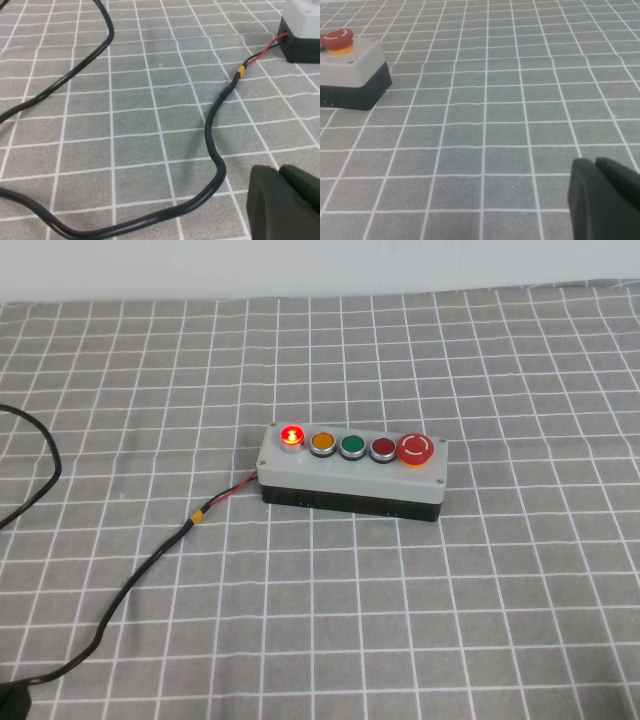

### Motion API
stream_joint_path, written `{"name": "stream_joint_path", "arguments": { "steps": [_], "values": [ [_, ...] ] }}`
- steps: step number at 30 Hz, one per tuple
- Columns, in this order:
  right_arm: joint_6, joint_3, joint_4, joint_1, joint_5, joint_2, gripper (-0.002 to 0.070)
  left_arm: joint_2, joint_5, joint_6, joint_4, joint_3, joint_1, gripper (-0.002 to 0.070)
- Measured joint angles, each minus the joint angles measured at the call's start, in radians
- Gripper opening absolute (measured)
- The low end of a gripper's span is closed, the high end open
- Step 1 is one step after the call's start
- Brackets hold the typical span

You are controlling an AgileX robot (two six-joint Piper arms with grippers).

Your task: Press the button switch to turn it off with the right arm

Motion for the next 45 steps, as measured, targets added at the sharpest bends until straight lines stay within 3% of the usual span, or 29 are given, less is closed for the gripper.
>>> {"name": "stream_joint_path", "arguments": {
  "steps": [35,39,45],
  "values": [
    [0.0,0.0,0.0,0.0,-0.003,0.0,-0.0016,0.0,0.0,0.0,0.0,0.0,0.0,-0.0003],
    [0.0,0.0,0.0,0.0,-0.072,0.0,-0.0016,0.0,0.0,0.0,0.0,0.0,0.0,-0.0003],
    [0.0,0.0,0.0,0.0,-0.361,0.0,-0.0016,0.0,0.0,0.0,0.0,0.0,0.0,-0.0003]
  ]
}}
